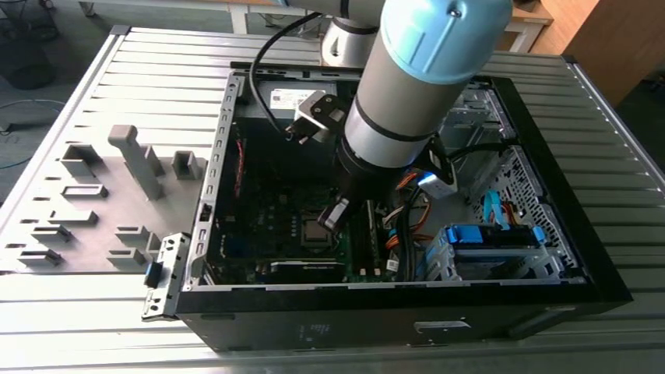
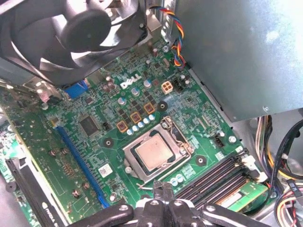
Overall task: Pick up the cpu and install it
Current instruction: 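Install the first cpu locking lever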
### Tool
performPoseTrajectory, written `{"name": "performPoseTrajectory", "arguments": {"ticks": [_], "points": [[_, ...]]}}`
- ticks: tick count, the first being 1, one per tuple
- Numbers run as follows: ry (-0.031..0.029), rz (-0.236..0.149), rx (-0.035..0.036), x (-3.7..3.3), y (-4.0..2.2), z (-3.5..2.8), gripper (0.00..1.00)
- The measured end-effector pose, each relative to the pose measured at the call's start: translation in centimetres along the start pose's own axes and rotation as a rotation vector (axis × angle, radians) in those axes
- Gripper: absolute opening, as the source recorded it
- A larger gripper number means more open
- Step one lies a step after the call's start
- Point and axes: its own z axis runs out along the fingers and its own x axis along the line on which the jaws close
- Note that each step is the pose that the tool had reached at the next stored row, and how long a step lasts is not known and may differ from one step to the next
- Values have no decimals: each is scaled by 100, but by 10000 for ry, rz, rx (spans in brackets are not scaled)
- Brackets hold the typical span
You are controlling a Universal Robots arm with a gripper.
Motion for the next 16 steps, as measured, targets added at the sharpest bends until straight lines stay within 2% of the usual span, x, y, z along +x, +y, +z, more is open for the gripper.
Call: {"name": "performPoseTrajectory", "arguments": {"ticks": [2, 6, 11, 16], "points": [[2, 2, 0, -3, 5, -10, 11], [-10, -1, -6, -14, 23, -80, 11], [-12, -1, -4, -1, 67, -77, 11], [-12, -2, -4, 0, 70, -77, 11]]}}
